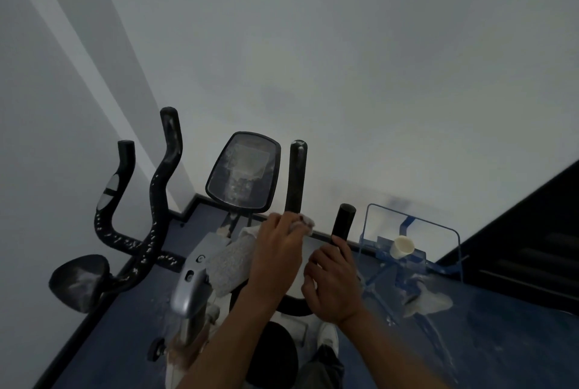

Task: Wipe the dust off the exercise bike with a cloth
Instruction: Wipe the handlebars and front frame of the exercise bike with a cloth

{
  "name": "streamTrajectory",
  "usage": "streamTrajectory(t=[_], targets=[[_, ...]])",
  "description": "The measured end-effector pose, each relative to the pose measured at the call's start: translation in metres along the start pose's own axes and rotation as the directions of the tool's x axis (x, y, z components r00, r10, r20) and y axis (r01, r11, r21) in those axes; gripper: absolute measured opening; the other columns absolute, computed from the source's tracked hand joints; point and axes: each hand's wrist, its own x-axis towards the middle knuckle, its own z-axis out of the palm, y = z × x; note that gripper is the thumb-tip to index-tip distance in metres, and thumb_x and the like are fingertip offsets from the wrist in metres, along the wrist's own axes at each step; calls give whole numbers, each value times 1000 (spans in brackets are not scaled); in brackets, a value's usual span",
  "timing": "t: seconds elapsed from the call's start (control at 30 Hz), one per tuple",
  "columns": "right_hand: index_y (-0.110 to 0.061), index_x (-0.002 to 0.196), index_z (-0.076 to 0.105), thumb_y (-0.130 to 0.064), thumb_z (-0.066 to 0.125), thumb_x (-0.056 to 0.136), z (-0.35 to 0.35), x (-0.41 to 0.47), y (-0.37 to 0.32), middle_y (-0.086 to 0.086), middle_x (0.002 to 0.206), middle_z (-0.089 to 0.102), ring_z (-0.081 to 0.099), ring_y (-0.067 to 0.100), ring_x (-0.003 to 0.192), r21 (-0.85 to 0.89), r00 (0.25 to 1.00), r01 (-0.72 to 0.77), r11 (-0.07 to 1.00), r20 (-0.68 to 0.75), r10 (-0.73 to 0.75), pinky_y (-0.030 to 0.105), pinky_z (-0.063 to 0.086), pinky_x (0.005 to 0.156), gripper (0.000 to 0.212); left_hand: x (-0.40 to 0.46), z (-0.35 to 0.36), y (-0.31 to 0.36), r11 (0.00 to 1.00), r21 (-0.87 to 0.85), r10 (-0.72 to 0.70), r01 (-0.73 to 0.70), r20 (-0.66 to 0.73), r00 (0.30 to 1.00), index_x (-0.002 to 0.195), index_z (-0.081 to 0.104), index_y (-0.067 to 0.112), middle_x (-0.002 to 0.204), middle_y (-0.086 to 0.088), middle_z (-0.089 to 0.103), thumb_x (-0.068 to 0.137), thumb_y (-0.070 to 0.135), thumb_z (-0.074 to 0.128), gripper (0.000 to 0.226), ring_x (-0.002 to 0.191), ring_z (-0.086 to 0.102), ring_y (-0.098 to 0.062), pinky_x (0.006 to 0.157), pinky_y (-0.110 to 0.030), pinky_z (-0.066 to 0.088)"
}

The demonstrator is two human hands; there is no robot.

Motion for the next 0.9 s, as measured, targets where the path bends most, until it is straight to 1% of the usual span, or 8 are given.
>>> streamTrajectory(t=[0.07, 0.2, 0.3, 0.4, 0.47, 0.63, 0.77, 0.9], targets=[[-13, 66, 64, -21, 56, 80, 1, 0, 0, 2, 73, 59, 56, 23, 78, 8, 1000, -1, 1000, 3, 1, 42, 29, 114, 18, 8, -1, -1, 1000, -14, 1, -1, 9, 1000, 102, 71, 12, 110, -3, 64, 86, -1, 73, 21, 95, 51, -17, 77, -30, 48], [-13, 66, 65, -21, 56, 80, 0, 0, 1, 2, 74, 60, 57, 24, 78, 13, 1000, 6, 1000, 1, -6, 45, 32, 113, 18, 27, 4, -5, 1000, -1, 14, -14, -18, 1000, 105, 71, 15, 117, -2, 65, 91, 6, 73, 17, 98, 55, -19, 82, -34, 49], [-13, 66, 65, -21, 56, 80, 1, 0, 1, 2, 74, 59, 56, 23, 78, 17, 1000, 4, 1000, 4, -4, 45, 31, 113, 19, 11, 6, -11, 999, 53, 6, -5, -13, 1000, 112, 72, 17, 122, 0, 65, 94, 8, 67, 20, 95, 53, -19, 81, -34, 47], [-13, 66, 65, -21, 55, 81, 0, 0, 0, 1, 73, 59, 54, 22, 79, 22, 1000, -4, 1000, 1, 4, 43, 30, 113, 19, -13, 1, -18, 971, 125, 191, -202, 91, 977, 104, 76, 21, 118, 3, 68, 89, 6, 57, 28, 96, 54, -20, 84, -35, 42], [-13, 66, 65, -21, 56, 80, -1, 1, 0, 1, 73, 59, 55, 21, 80, 19, 1000, 0, 1000, 8, 0, 43, 30, 113, 19, -5, -3, -17, 965, 121, 220, -233, 113, 969, 104, 76, 20, 117, 3, 68, 86, 3, 64, 28, 97, 55, -21, 83, -36, 43], [-13, 66, 66, -20, 57, 80, -1, 0, 0, 1, 74, 60, 56, 22, 80, 12, 1000, -4, 1000, 11, 4, 45, 32, 113, 18, 32, -1, -11, 998, 46, 34, -36, 41, 999, 111, 69, 25, 126, 10, 63, 89, 3, 72, 30, 99, 53, -17, 81, -34, 43], [-13, 66, 66, -20, 58, 80, 0, 0, 0, 1, 74, 59, 56, 22, 79, 10, 1000, -4, 1000, 14, 4, 45, 33, 113, 17, 7, -1, -17, 997, -65, -42, 41, -10, 999, 119, 69, 18, 124, 1, 63, 93, 5, 69, 28, 102, 55, -17, 84, -30, 50], [-13, 66, 64, -18, 58, 78, -1, 1, -1, 2, 73, 58, 55, 22, 78, 13, 1000, 6, 1000, 7, -6, 45, 34, 112, 14, 21, -14, -6, 941, -245, -265, 233, -110, 958, 110, 71, 15, 111, 4, 57, 98, 12, 65, 14, 95, 53, -2, 85, -13, 49]])
